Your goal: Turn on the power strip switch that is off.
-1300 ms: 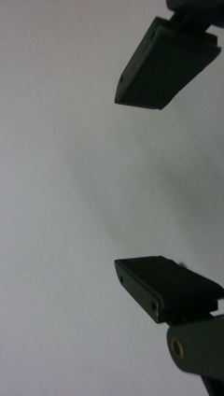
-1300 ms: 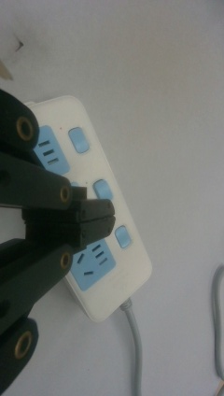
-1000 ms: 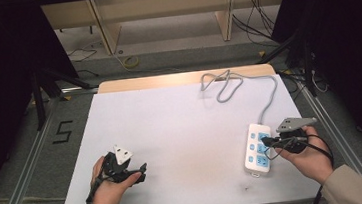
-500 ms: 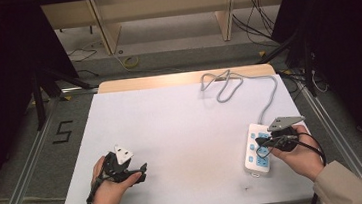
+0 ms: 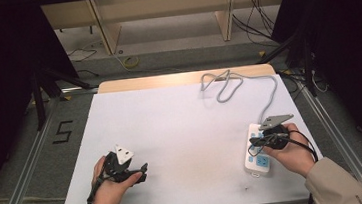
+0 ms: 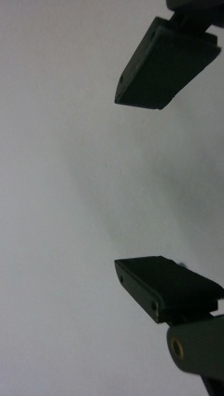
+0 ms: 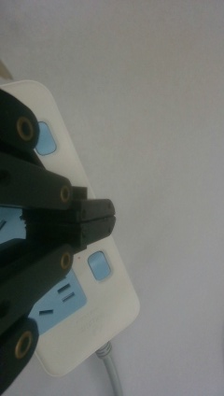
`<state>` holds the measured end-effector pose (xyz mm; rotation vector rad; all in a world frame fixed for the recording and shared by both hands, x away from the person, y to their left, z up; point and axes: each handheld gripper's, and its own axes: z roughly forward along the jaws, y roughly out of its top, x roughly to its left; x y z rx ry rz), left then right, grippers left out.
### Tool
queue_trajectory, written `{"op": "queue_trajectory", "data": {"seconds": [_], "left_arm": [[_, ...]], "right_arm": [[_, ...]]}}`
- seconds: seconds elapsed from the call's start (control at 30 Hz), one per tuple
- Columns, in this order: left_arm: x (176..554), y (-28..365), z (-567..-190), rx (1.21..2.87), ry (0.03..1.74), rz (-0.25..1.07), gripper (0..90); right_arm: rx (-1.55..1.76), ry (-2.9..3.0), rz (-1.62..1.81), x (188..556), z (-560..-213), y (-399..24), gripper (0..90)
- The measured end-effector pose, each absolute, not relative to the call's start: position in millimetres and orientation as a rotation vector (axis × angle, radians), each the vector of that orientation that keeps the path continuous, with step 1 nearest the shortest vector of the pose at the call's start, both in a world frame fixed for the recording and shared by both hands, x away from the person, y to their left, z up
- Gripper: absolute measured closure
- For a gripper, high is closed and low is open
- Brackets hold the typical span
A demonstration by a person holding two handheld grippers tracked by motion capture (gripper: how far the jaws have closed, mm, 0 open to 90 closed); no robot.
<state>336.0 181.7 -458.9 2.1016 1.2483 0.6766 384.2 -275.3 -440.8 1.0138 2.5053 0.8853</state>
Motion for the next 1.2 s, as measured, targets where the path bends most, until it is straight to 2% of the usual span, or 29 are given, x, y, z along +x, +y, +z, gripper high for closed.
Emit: {"op": "queue_trajectory", "data": {"seconds": [1.2], "left_arm": [[336.2, 181.3, -458.7, 2.096, 1.249, 0.680, 16.8]], "right_arm": [[1.021, 2.561, 0.800, 388.7, -443.7, -266.7, 90.0]]}}
